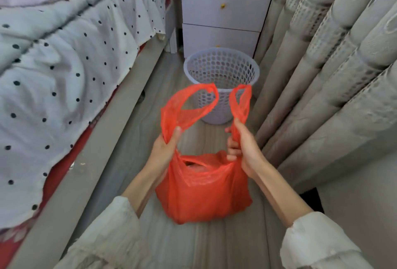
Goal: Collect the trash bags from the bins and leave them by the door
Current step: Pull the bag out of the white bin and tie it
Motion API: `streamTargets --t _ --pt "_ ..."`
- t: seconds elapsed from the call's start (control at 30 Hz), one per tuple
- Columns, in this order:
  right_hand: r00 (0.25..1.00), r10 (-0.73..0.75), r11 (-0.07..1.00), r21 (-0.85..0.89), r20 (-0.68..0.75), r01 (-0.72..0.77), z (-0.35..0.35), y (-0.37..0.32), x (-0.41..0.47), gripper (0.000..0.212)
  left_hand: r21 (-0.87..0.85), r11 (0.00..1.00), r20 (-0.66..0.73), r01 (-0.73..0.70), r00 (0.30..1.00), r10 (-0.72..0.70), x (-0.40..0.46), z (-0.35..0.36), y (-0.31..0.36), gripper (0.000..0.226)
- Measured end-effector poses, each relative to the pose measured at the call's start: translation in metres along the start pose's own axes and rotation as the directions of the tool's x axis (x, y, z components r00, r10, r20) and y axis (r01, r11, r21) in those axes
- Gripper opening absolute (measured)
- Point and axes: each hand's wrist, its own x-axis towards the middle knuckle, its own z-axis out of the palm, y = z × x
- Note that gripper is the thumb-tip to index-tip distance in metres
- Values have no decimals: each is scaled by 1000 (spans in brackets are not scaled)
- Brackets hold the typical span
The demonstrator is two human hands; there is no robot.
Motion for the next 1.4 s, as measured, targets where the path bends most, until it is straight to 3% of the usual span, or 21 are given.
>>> streamTargets --t 0.1,0.27,0.37,0.43,0.57,0.7,0.8,0.9,1.0,1.07,1.1,1.17,1.2,1.23,1.3,1.33,1.4 --pt "991 126 992 3 43 -126 0 14 -1 26 75 994 84 83 993 -89 -7 -10 -6 17" --pt "989 145 985 -97 20 -143 -2 26 -6 27 -173 979 50 105 994 -98 -12 -2 6 20" --pt "985 165 982 -87 -44 -168 -8 31 -10 26 -229 970 21 83 997 -80 -13 3 4 28" --pt "981 183 971 -142 -62 -190 -10 34 -13 28 -152 986 34 69 997 -64 -15 5 1 32" --pt "969 245 935 -255 -41 -248 -12 33 -15 31 197 979 117 -42 993 18 -18 13 -8 35" --pt "951 303 934 -218 68 -282 -15 31 -14 28 284 956 123 -67 992 34 -15 12 -13 36" --pt "944 295 923 -299 150 -241 -13 30 -17 49 375 920 113 -110 991 72 -17 13 -9 37" --pt "930 280 915 -358 236 -184 -8 28 -21 65 641 725 198 -251 967 161 -21 13 -8 36" --pt "936 256 925 -344 241 -164 -3 30 -20 58 862 337 383 -378 922 55 -29 14 -16 46" --pt "956 225 947 -272 188 -169 -3 33 -14 52 883 90 465 -460 884 -44 -37 17 -15 46" --pt "962 213 961 -212 169 -176 -3 35 -11 50 870 25 492 -492 867 -77 -39 18 -14 45" --pt "956 226 974 -66 187 -217 -4 37 -7 48 845 -14 532 -535 842 -85 -41 20 -11 44" --pt "943 243 968 12 226 -252 -6 37 -6 50 837 31 547 -546 834 -72 -41 20 -9 42" --pt "929 254 953 91 267 -287 -7 36 -6 52 824 168 556 -542 830 -51 -42 20 -8 36" --pt "916 264 914 225 302 -338 -13 35 -4 60 669 635 581 -387 804 -123 -42 17 -7 14" --pt "914 265 896 270 308 -351 -17 35 -3 64 551 799 603 -240 777 -183 -43 14 -5 8" --pt "906 254 885 297 338 -359 -25 36 -1 69 381 925 650 -2 712 -266 -39 4 -7 13"
